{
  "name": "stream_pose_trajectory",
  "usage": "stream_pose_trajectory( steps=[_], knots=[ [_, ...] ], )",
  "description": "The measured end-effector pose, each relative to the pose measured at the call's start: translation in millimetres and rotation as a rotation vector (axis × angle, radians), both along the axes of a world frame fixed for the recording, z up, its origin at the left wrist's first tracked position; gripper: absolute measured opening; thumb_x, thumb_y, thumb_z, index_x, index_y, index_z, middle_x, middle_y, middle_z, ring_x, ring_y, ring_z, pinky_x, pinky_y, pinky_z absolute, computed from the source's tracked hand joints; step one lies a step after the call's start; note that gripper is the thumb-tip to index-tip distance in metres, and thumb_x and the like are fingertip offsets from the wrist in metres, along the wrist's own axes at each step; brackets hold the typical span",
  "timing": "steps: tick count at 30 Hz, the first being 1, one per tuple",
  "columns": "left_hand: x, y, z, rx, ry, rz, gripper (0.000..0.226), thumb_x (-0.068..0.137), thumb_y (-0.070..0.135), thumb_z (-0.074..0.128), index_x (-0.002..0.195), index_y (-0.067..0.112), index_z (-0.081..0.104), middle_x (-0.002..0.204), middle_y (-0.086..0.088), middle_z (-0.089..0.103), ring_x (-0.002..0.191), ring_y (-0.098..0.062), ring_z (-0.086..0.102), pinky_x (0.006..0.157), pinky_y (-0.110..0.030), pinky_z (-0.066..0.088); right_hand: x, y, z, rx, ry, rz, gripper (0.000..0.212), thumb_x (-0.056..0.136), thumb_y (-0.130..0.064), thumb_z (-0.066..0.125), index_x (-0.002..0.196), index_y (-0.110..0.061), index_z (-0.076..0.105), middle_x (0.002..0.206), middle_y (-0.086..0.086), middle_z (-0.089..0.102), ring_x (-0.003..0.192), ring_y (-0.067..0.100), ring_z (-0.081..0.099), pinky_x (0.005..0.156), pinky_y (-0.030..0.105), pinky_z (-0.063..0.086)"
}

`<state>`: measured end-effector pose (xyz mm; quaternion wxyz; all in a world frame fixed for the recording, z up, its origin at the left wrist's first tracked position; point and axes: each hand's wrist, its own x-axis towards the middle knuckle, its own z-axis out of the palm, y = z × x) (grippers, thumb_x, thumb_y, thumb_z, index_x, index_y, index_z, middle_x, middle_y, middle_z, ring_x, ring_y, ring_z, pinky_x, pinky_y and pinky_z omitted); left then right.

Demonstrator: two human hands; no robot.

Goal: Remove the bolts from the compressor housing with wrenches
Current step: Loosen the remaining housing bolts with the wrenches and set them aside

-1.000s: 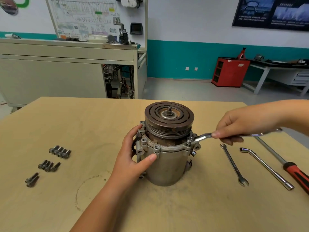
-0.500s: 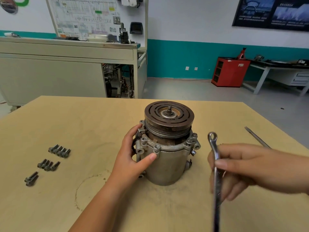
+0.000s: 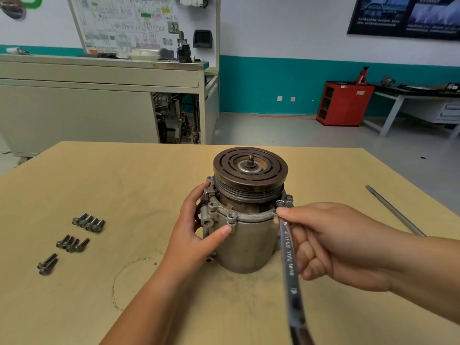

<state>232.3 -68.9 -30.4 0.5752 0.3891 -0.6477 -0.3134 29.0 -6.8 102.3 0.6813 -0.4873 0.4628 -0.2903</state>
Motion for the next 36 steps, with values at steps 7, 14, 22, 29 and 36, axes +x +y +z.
stream_pose_trajectory(
  steps=[7,14,22,29,36],
  knots=[
    [0,1,1,0.017,0.013,-0.012,0.073,0.067,0.052,0.070,0.133,0.051,0.039,0.135,0.025,0.049,0.124,0.002,0.049,0.091,-0.008,0.040,-38,-32,37,-0.126,0.731,0.458,0.038,0.077,-0.054,0.050,0.055,-0.025,0.061,0.049,-0.004,0.055,0.041,0.008,0.052,0.049,0.018,0.046],
    [-1,2,3,0.017,0.009,-0.011,0.070,0.067,0.051,0.070,0.129,0.058,0.038,0.133,0.030,0.048,0.122,0.004,0.049,0.088,-0.006,0.040,-61,-84,54,-0.616,1.233,0.515,0.052,0.055,-0.080,0.040,0.074,-0.035,0.061,0.064,-0.015,0.054,0.057,0.000,0.046,0.061,0.024,0.038],
    [-1,1,2,0.018,0.010,-0.016,0.069,0.066,0.052,0.070,0.128,0.060,0.038,0.133,0.029,0.048,0.123,0.002,0.049,0.089,-0.007,0.040,-93,-61,42,-0.270,0.903,0.544,0.038,0.078,-0.045,0.049,0.089,-0.009,0.054,0.084,0.002,0.074,0.082,0.020,0.071,0.074,0.021,0.050],
    [-1,2,2,0.009,0.011,-0.011,0.069,0.066,0.052,0.070,0.127,0.060,0.038,0.132,0.030,0.048,0.122,0.003,0.050,0.089,-0.007,0.040,-32,10,13,0.056,0.043,0.194,0.036,0.073,-0.031,0.068,0.091,-0.006,0.051,0.082,0.023,0.071,0.059,0.029,0.070,0.055,0.027,0.055],
    [0,0,1,0.007,0.008,-0.015,0.070,0.067,0.052,0.071,0.129,0.059,0.039,0.135,0.024,0.049,0.123,0.001,0.050,0.090,-0.008,0.041,1,10,13,0.049,-0.103,-0.018,0.027,0.069,-0.022,0.052,0.088,-0.004,0.053,0.058,0.018,0.066,0.039,0.022,0.062,0.043,0.028,0.054]
  ],
)
